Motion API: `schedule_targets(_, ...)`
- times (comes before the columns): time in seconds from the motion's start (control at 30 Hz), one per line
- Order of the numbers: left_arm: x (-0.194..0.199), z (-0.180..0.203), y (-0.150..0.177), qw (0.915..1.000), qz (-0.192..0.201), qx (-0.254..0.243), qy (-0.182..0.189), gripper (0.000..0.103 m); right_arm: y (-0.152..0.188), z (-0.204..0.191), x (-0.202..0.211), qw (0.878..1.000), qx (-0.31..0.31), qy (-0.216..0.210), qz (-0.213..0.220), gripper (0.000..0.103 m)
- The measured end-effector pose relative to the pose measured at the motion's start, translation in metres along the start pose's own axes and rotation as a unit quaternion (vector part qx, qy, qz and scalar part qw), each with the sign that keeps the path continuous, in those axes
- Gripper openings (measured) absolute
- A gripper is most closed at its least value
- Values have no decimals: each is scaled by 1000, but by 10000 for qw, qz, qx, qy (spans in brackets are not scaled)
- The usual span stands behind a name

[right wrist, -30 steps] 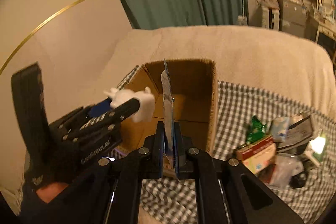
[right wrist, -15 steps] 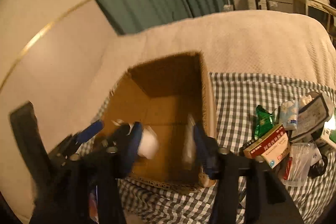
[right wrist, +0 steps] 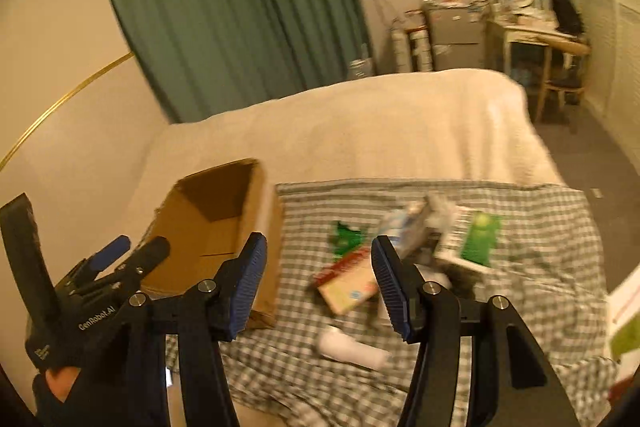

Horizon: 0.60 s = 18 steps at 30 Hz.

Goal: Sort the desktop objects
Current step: 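Move both grippers back over the pile of medicine items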

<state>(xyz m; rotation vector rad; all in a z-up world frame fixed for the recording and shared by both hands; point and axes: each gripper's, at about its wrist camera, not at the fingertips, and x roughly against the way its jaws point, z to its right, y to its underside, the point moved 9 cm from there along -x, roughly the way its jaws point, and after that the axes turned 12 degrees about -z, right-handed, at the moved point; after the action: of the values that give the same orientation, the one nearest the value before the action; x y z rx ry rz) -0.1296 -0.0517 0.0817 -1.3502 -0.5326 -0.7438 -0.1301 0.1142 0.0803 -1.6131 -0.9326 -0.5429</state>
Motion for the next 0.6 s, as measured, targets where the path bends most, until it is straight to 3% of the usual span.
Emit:
schedule_targets(0.3,-27,86,32,9989,-305,-322,141,100,18,72,41,9981,-161,520,277,54)
schedule_targets(0.6,-93,110,69,9959,-789,-413,145,100,38,126,18,9960,-166,830,286,54)
